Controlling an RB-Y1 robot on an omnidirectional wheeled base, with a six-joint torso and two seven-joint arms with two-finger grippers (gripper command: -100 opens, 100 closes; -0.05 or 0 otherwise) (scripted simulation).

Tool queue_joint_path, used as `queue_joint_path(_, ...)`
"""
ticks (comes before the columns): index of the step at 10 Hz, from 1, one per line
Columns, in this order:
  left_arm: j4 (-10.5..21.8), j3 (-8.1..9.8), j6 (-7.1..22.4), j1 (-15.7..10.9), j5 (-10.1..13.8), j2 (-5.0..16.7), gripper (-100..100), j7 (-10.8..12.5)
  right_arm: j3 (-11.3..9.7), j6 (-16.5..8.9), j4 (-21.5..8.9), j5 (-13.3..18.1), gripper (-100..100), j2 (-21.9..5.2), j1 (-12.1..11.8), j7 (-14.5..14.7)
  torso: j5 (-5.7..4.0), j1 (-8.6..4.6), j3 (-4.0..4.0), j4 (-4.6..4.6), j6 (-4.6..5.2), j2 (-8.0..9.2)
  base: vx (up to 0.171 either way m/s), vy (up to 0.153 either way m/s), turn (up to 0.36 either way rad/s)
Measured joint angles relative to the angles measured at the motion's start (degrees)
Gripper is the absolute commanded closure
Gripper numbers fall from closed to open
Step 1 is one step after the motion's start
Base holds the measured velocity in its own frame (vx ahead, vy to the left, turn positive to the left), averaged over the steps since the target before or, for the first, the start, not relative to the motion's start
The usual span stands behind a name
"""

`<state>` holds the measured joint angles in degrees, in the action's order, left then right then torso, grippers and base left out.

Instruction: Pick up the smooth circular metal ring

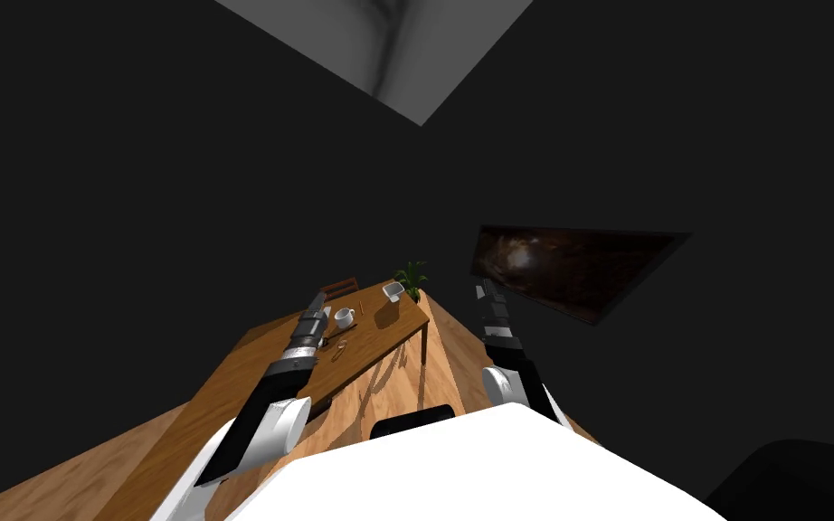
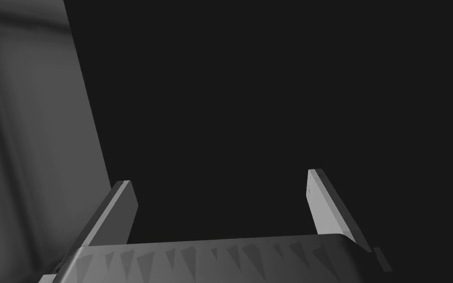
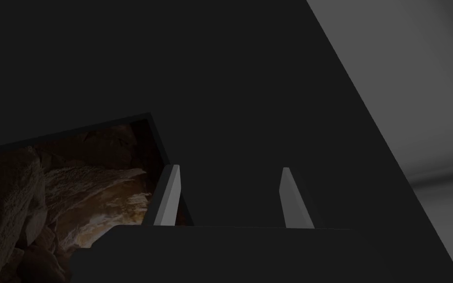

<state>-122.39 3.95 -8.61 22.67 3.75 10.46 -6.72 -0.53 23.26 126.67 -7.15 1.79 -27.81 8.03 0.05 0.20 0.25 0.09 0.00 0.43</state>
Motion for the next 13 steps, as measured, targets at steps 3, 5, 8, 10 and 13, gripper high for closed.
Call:
queue_joint_path(3,3.3,0.4,3.99,-2.27,1.06,0.88,-100,-0.53,0.0,0.0,0.0,0.0,0,0.0,-0.01,0.0,-0.01,-0.01,-0.08,-0.02,0.0,-0.16,-0.084,0.036,-0.12)
queue_joint_path(5,5.72,-0.02,6.4,-3.5,1.27,0.53,-100,-1.37,0.0,0.0,0.0,0.0,0,0.0,-0.01,0.0,-0.01,-0.03,-0.07,-0.02,-0.03,-0.15,-0.078,0.026,-0.078)
queue_joint_path(8,10.28,0.27,9.8,-6.01,2.46,1.57,-100,-1.55,0.01,0.0,0.0,0.0,0,0.0,-0.01,0.0,0.0,0.02,-0.07,-0.02,-0.03,-0.15,-0.086,0.039,-0.132)
queue_joint_path(10,13.19,-0.04,12.4,-7.11,3.12,1.91,-100,-1.89,0.0,0.0,0.0,0.0,0,0.0,-0.01,0.0,0.01,0.06,-0.1,-0.03,-0.01,-0.2,-0.065,0.05,-0.132)
queue_joint_path(13,17.62,-0.28,15.99,-9.31,4.39,3.23,-100,-1.82,0.01,0.0,0.0,0.0,0,0.0,-0.01,0.0,0.02,0.09,-0.14,-0.04,0.0,-0.26,-0.054,0.05,-0.16)
